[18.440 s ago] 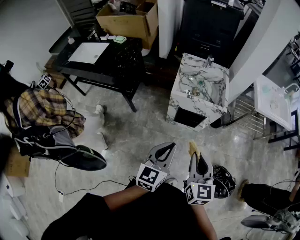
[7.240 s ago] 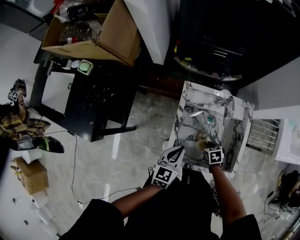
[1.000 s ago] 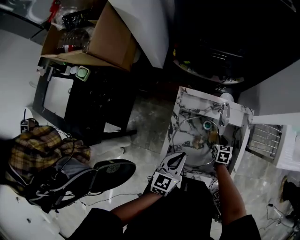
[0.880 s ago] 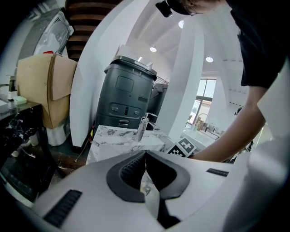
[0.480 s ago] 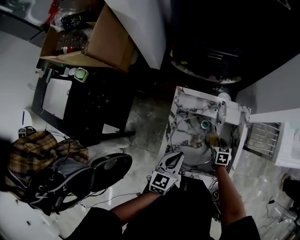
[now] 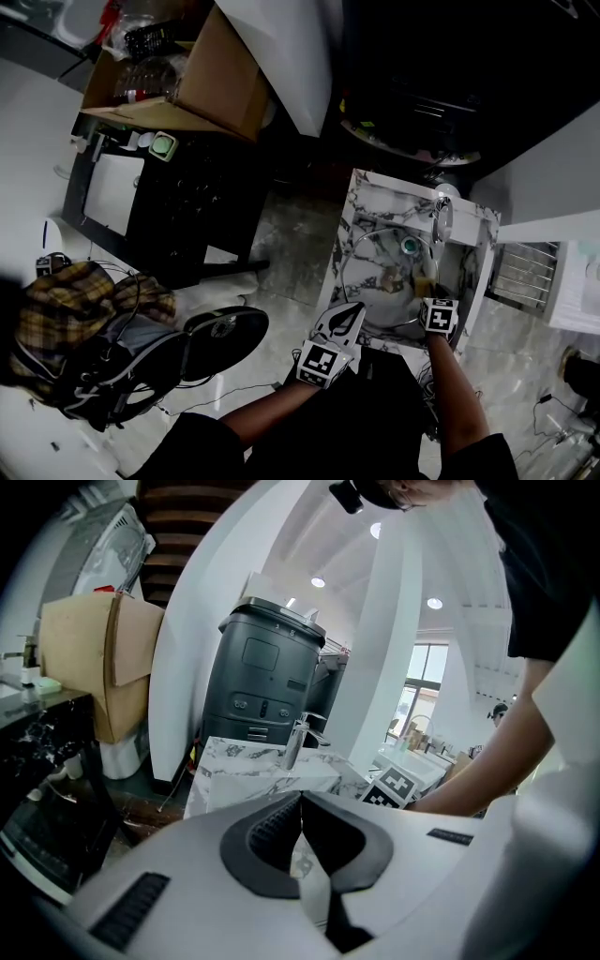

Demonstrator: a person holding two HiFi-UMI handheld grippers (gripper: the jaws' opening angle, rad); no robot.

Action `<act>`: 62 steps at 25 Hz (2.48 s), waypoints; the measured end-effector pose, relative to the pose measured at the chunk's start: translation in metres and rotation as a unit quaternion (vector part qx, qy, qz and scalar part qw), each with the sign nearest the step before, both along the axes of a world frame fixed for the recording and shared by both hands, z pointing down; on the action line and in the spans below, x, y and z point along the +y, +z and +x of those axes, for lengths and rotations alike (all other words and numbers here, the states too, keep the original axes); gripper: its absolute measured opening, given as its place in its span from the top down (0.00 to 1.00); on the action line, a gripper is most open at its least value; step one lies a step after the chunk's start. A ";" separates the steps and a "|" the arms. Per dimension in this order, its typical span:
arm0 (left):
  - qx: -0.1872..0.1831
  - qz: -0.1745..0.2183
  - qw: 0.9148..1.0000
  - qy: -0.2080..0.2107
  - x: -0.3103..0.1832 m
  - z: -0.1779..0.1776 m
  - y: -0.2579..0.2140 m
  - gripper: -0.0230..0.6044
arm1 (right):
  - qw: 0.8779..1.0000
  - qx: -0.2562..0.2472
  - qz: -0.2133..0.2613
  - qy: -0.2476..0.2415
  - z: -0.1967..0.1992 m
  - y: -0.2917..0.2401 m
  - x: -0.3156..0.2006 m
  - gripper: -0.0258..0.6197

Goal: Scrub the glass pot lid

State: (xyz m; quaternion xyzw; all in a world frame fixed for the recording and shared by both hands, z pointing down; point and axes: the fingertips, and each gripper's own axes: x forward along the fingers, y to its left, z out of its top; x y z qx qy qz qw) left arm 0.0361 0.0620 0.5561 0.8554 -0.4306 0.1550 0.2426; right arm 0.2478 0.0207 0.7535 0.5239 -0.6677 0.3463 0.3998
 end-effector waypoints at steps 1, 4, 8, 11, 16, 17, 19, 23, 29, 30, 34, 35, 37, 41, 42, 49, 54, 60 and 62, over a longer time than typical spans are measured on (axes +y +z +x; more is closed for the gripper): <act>0.004 -0.003 1.000 -0.003 0.001 -0.001 0.000 0.94 | 1.000 -0.001 0.000 -0.001 -0.001 0.001 0.002 0.86; 0.011 -0.006 1.000 -0.009 0.002 -0.004 0.001 0.94 | 1.000 -0.003 -0.007 -0.005 -0.005 0.000 0.008 0.86; 0.007 -0.005 1.000 -0.009 0.004 -0.007 0.004 0.94 | 1.000 -0.005 -0.022 -0.020 -0.013 -0.001 0.016 0.86; 0.007 -0.004 1.000 -0.013 0.005 -0.011 0.006 0.94 | 0.999 -0.004 -0.030 -0.034 -0.018 -0.002 0.020 0.86; 0.008 -0.005 1.000 -0.015 0.006 -0.013 0.007 0.94 | 0.997 -0.013 -0.049 -0.050 -0.027 0.004 0.027 0.86; 0.009 -0.004 1.000 -0.016 0.005 -0.013 0.007 0.94 | 0.997 -0.013 -0.051 -0.054 -0.029 0.004 0.027 0.86; 0.010 -0.001 1.000 -0.017 0.005 -0.014 0.006 0.94 | 0.996 -0.012 -0.056 -0.062 -0.034 0.003 0.029 0.86; 0.012 -0.002 1.000 -0.016 0.006 -0.020 0.006 0.94 | 0.995 -0.016 -0.067 -0.079 -0.048 0.002 0.033 0.86; 0.018 0.004 1.000 -0.018 0.003 -0.032 0.003 0.94 | 0.990 -0.019 -0.092 -0.104 -0.068 0.001 0.037 0.86; 0.018 0.003 1.000 -0.018 0.003 -0.034 0.003 0.94 | 0.989 -0.020 -0.096 -0.109 -0.072 0.001 0.038 0.86; 0.023 0.003 1.000 -0.019 0.000 -0.044 0.002 0.94 | 0.986 -0.019 -0.107 -0.124 -0.085 0.003 0.040 0.86; 0.023 0.004 1.000 -0.019 -0.001 -0.046 0.002 0.94 | 0.986 -0.020 -0.109 -0.125 -0.087 0.003 0.040 0.86; 0.024 0.003 1.000 -0.019 -0.002 -0.050 0.003 0.94 | 0.986 -0.028 -0.113 -0.122 -0.094 0.002 0.040 0.86; 0.041 -0.004 0.999 -0.022 -0.005 -0.058 0.000 0.94 | 0.984 -0.033 -0.124 -0.121 -0.103 0.003 0.044 0.86; 0.044 -0.004 0.999 -0.020 -0.006 -0.059 -0.001 0.94 | 0.984 -0.032 -0.125 -0.122 -0.104 0.003 0.044 0.86; 0.043 0.000 0.999 0.002 -0.010 -0.074 0.000 0.94 | 0.979 -0.026 -0.138 -0.146 -0.127 0.000 0.046 0.86; 0.041 0.004 0.999 0.002 -0.016 -0.095 0.002 0.94 | 0.979 -0.024 -0.146 -0.144 -0.141 -0.002 0.046 0.86; 0.039 0.006 0.999 0.001 -0.023 -0.112 0.003 0.94 | 0.980 -0.029 -0.138 -0.143 -0.156 -0.004 0.038 0.86; 0.041 0.008 0.999 -0.001 -0.025 -0.116 0.002 0.94 | 0.981 -0.035 -0.139 -0.133 -0.161 -0.004 0.036 0.86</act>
